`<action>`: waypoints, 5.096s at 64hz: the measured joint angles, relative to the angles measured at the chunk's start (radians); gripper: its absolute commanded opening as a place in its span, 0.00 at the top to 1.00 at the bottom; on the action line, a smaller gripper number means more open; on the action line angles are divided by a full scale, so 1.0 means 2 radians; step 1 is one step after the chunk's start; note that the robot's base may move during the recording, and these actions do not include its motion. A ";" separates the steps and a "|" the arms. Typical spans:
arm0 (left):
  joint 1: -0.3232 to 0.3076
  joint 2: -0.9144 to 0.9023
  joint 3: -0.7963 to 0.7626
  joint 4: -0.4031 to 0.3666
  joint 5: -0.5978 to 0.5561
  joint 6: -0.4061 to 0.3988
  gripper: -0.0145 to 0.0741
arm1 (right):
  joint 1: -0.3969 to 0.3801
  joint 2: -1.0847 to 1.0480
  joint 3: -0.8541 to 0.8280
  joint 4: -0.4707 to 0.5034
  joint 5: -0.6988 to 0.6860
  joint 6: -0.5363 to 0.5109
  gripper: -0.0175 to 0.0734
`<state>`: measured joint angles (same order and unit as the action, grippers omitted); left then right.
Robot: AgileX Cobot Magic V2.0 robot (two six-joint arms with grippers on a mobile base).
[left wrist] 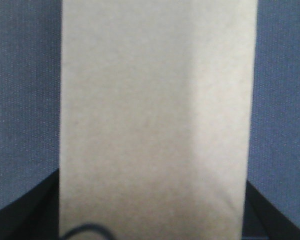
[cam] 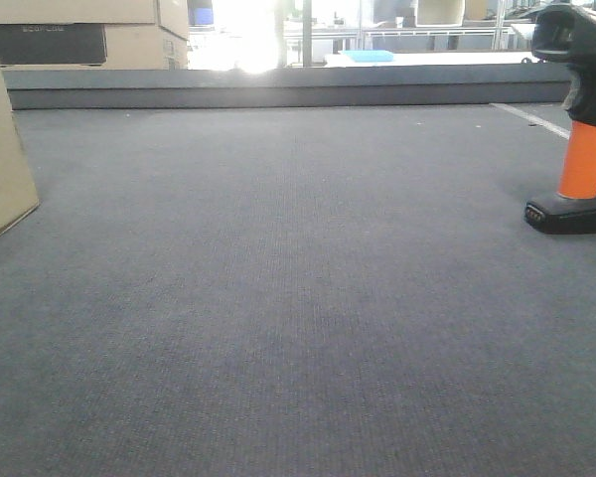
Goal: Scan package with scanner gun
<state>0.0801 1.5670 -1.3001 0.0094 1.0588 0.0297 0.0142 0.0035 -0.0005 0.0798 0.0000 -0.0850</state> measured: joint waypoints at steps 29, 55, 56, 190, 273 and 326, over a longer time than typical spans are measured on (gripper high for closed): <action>-0.065 -0.043 -0.056 -0.102 0.018 -0.095 0.96 | 0.000 0.000 0.000 0.000 0.000 0.000 0.99; -0.239 -0.022 -0.056 -0.016 -0.049 -0.276 0.96 | 0.000 0.000 0.000 0.000 0.000 0.000 0.99; -0.242 -0.018 -0.056 -0.013 -0.049 -0.278 0.96 | 0.000 0.000 0.000 0.000 0.000 0.000 0.99; -0.280 0.075 -0.089 -0.116 -0.114 -0.262 0.96 | 0.000 0.612 -0.134 0.050 -0.338 0.022 0.99; -0.280 0.075 -0.089 -0.117 -0.165 -0.243 0.96 | 0.000 0.746 -0.143 0.035 -0.506 0.108 0.19; -0.280 0.075 -0.089 -0.118 -0.185 -0.230 0.96 | -0.005 0.865 -0.205 0.034 -0.598 0.117 0.19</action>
<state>-0.4809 1.7171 -1.4789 -0.2264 0.6885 -0.4306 0.0036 1.7338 -0.4109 0.1473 -1.1951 0.1492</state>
